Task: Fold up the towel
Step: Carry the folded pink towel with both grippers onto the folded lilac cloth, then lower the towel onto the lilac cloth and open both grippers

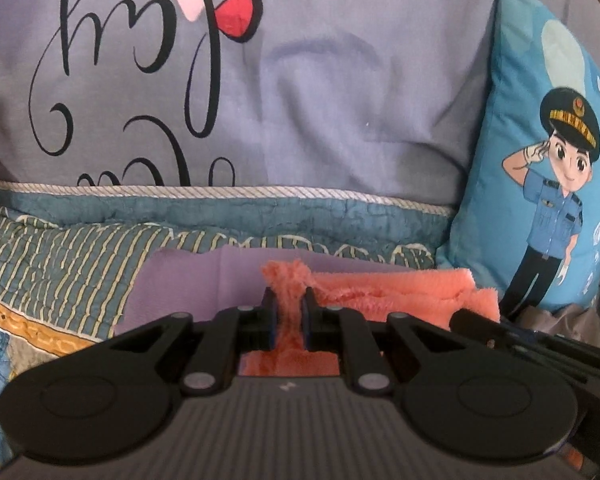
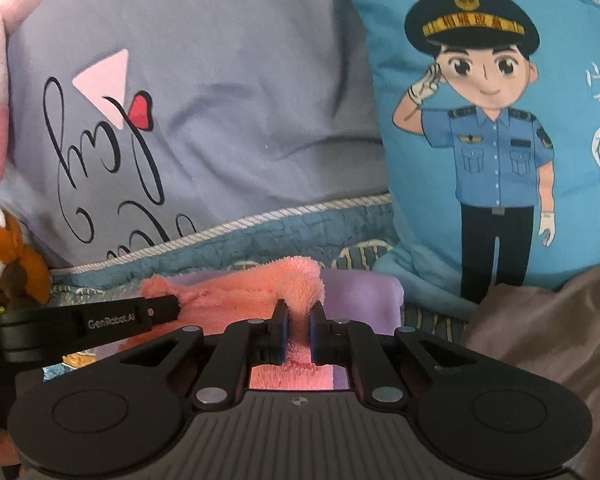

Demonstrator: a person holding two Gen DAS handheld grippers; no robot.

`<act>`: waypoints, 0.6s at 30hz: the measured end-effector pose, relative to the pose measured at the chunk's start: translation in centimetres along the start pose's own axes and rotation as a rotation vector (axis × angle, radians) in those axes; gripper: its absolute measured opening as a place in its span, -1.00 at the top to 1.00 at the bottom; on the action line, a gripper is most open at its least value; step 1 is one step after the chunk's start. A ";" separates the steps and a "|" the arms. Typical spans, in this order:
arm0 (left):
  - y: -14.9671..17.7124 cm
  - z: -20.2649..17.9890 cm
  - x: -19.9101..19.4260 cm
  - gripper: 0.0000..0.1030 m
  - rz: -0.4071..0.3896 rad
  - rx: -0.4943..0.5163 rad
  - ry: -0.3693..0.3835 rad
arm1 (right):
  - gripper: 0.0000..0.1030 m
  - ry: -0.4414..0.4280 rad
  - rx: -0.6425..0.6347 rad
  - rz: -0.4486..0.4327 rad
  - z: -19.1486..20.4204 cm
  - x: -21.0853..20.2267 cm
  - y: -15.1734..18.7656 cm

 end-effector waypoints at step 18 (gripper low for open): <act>-2.7 2.6 -4.7 -0.01 -0.074 -0.052 -0.037 | 0.49 -0.018 0.054 0.003 -1.0 0.2 -0.2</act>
Point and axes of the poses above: each gripper's, at about its wrist camera, not at the fingertips, and x roughly the way its jaws point, z to its left, y to its underside, the point moved 8 cm from there along x, roughly the way its jaws point, and after that the axes turned 2 degrees about -z, right-handed, at the moved point
